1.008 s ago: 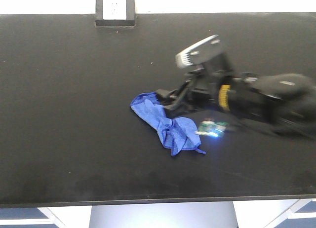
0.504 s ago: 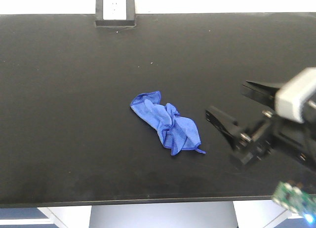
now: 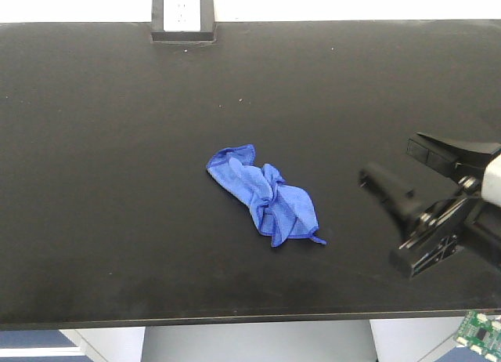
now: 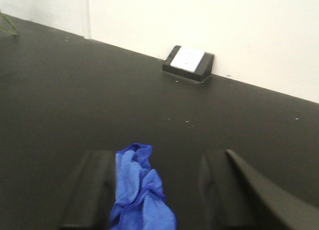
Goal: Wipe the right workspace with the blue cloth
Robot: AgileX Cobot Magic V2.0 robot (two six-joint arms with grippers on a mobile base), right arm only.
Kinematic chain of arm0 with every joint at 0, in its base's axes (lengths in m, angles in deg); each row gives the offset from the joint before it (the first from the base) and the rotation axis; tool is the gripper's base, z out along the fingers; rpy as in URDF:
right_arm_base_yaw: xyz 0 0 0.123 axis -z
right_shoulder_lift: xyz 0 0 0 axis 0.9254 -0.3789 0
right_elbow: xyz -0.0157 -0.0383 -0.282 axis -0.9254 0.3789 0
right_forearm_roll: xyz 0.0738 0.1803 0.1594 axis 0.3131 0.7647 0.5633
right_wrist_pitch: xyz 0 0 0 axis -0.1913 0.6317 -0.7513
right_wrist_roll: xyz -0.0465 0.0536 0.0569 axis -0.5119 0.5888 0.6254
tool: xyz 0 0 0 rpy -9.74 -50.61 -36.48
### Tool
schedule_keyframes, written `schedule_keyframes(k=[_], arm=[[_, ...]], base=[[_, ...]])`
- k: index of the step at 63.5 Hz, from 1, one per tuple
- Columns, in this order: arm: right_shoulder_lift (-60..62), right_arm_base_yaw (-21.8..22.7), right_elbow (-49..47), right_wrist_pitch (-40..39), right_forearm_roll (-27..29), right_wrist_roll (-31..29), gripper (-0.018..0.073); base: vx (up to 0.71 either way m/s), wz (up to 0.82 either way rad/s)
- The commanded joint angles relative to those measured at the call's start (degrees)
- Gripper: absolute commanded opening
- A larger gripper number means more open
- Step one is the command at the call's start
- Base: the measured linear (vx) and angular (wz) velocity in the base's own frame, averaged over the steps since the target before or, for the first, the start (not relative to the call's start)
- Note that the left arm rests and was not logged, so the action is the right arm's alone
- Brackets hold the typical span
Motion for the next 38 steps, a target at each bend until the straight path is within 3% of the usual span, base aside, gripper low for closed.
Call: schedule_keyframes(k=[1,6,10,16,25,29,33,38], arm=[[0.8,0.0,-1.6,3.3,1.8,0.0,0.0252],[2.3,0.0,-1.6,6.7,9.1,-0.7,0.0104],[4.3,0.0,-1.6,12.4,20.0,-2.7,-0.0017],[8.4,0.0,-1.6,20.1,33.5,-8.7,-0.0012],[15.3,0.0,-1.6,28.6,42.9,-30.6,-0.0011],[19.2,0.0,-1.6,31.4,45.5,-43.4,-0.001],[22.0,0.1,-1.6,33.2,46.8,-51.7,-0.001],[25.0,0.5,-1.6,35.6,48.6,-57.5,-0.0008]], base=[[0.0,0.0],[0.0,0.0],[0.0,0.0],[0.0,0.0],[0.0,0.0],[0.0,0.0],[0.0,0.0],[0.0,0.0]])
